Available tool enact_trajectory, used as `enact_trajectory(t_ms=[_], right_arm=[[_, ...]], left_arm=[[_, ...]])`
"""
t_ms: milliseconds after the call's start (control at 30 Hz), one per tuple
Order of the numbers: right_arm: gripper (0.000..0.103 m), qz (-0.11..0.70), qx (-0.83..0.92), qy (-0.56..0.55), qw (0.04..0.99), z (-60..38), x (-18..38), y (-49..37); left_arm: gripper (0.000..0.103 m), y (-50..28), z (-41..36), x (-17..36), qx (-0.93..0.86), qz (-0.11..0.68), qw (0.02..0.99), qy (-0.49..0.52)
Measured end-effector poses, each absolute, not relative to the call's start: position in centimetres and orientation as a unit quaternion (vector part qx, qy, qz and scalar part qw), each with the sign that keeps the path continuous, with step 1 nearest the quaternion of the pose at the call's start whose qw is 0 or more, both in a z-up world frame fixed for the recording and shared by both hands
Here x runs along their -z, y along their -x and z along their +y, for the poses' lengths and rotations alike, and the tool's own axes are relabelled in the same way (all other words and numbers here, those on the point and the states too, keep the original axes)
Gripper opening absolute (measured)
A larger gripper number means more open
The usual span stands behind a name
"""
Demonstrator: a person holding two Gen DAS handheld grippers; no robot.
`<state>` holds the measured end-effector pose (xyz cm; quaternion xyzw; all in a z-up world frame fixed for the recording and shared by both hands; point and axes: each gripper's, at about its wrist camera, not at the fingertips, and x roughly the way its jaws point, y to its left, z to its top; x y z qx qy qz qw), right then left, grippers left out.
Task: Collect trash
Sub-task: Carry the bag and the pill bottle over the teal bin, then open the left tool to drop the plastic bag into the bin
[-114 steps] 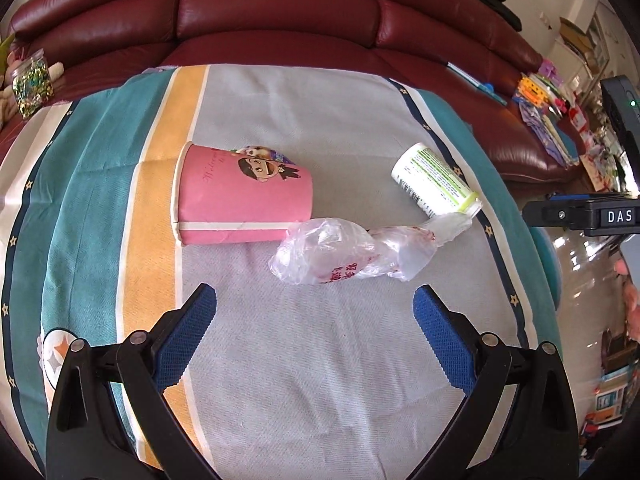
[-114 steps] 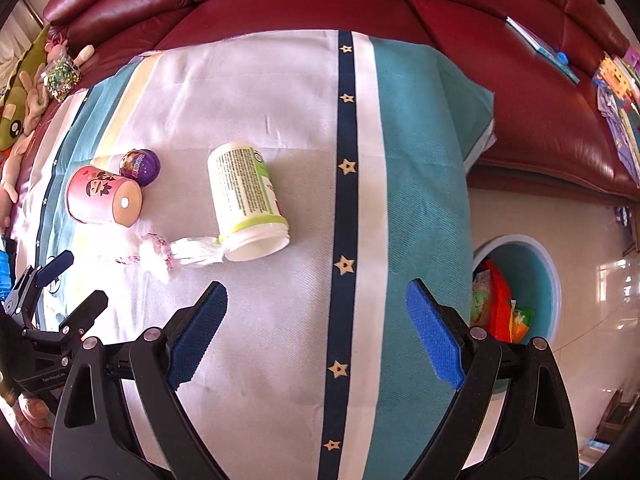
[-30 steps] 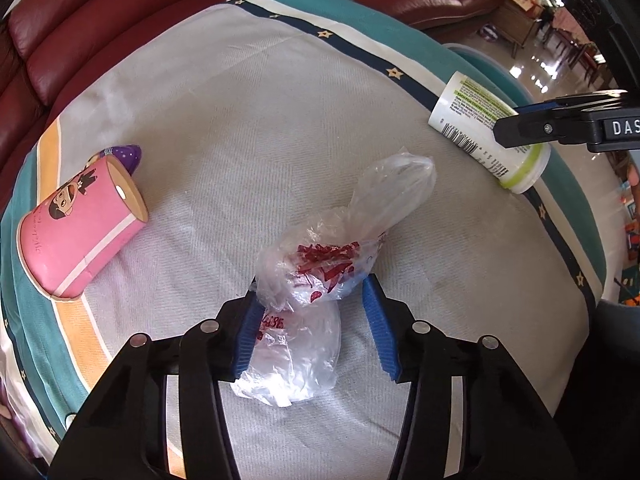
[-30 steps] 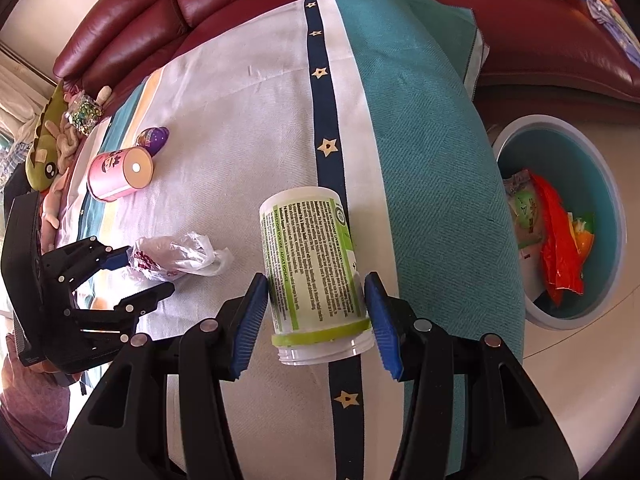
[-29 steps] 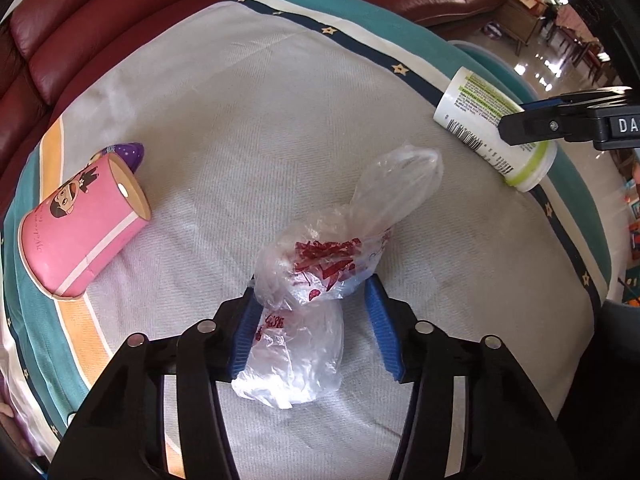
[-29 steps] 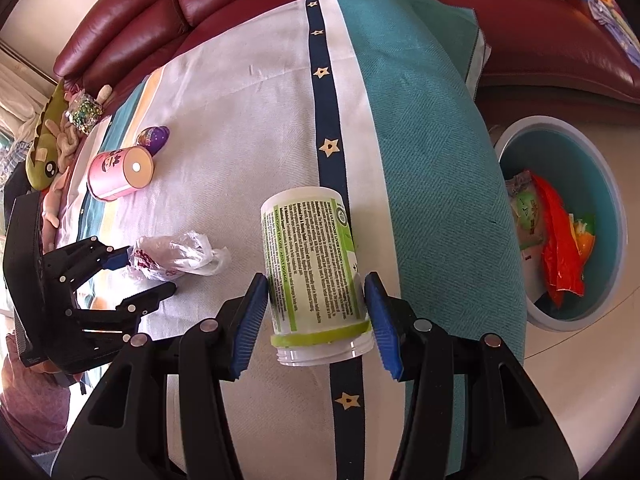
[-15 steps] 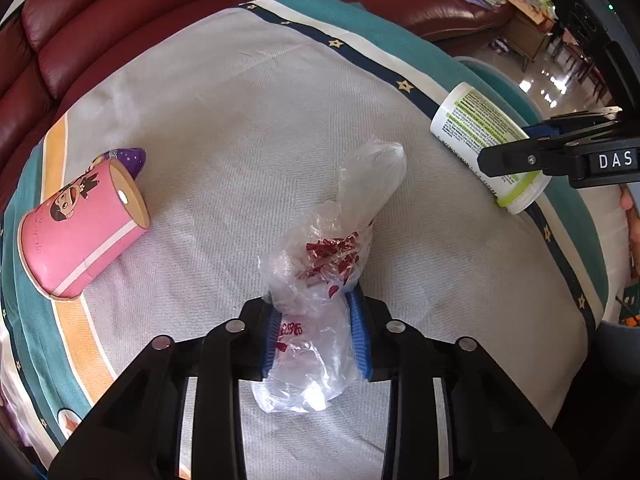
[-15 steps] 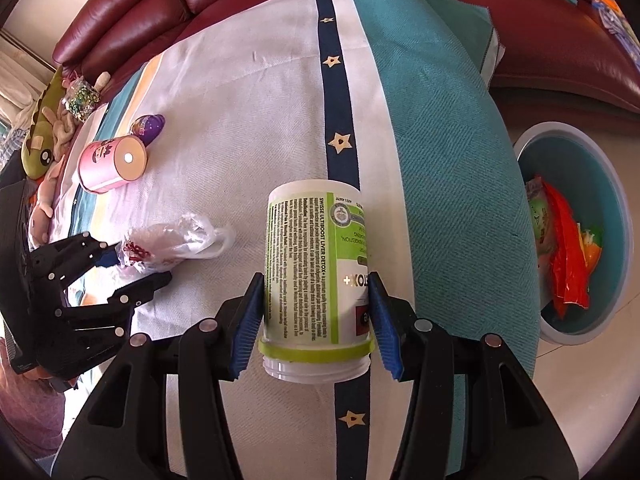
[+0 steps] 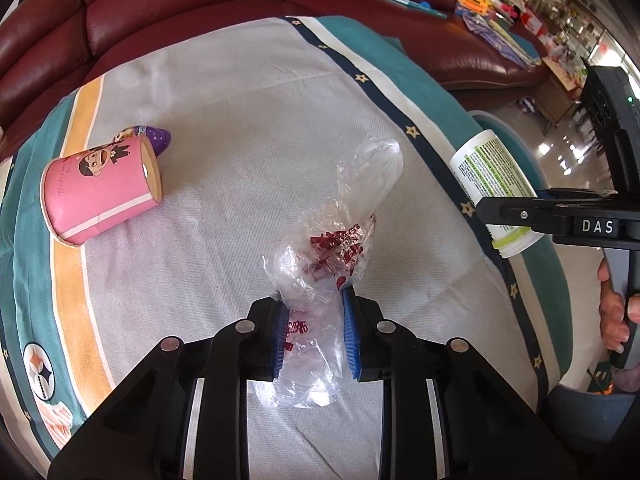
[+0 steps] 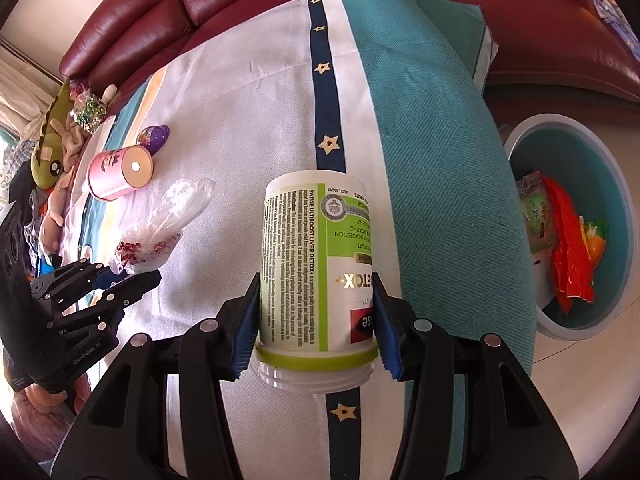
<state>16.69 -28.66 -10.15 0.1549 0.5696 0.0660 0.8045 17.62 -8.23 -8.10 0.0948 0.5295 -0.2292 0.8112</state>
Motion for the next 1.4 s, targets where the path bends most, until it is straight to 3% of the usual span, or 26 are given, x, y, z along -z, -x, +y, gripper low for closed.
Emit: enact_trajectory(t_ms=[300,667,1400], right_arm=[[0.048,0.533,-0.038,-0.191,0.824,-34.5,7.2,-14.2],[0.048,0.488,0.062,-0.206,0.846,-46.8,3.4,-9.8],[0.048,0.499,0.119,-0.235,0.825,-55.9,5.0,-9.3]], left_arm=[[0.024,-16.7,-13.1,4.8,0.255,0.51,0.817,-0.088],[0.025,-15.7,-25.0,2.1,0.325,0.484,0.805,-0.104],[0.027,-17.6,-39.0,6.2,0.393,0.501,0.762,-0.117]])
